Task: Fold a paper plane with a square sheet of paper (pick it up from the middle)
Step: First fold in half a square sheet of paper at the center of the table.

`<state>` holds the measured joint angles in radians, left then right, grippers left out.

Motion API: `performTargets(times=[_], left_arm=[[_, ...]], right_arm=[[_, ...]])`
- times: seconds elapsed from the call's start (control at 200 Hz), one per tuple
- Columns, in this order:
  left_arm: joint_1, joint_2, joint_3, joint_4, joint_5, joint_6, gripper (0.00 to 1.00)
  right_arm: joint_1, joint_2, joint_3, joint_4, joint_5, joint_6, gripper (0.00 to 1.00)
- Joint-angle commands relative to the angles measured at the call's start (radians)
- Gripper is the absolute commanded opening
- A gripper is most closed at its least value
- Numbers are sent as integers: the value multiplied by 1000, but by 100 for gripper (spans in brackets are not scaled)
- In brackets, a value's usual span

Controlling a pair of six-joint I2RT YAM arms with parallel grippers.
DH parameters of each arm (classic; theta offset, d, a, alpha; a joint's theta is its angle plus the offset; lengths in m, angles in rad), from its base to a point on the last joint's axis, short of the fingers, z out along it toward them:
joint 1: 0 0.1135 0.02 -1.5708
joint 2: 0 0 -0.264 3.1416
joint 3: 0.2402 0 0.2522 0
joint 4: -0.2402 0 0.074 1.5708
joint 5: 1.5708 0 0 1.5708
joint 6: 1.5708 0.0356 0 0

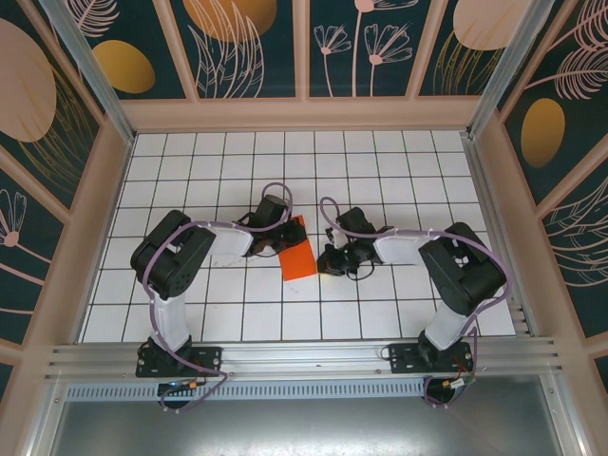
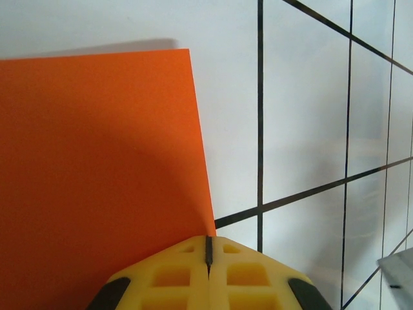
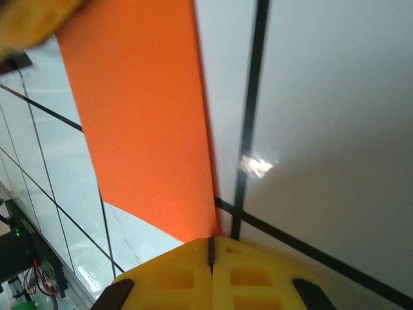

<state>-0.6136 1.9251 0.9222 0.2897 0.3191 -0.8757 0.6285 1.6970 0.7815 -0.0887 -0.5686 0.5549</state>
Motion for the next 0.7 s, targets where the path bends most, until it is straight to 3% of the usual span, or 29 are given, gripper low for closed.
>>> performTargets(times=[0.0, 0.225, 0.696], left_arm=[[4, -28, 25, -24, 47, 76, 6], [4, -52, 44, -14, 104, 137, 9], [3, 68, 158, -160, 52, 285, 3]], right_arm=[[5, 14, 76, 30, 31, 13, 0], [3, 152, 111, 105, 8, 59, 0], [-21, 147, 68, 35, 14, 14, 0]])
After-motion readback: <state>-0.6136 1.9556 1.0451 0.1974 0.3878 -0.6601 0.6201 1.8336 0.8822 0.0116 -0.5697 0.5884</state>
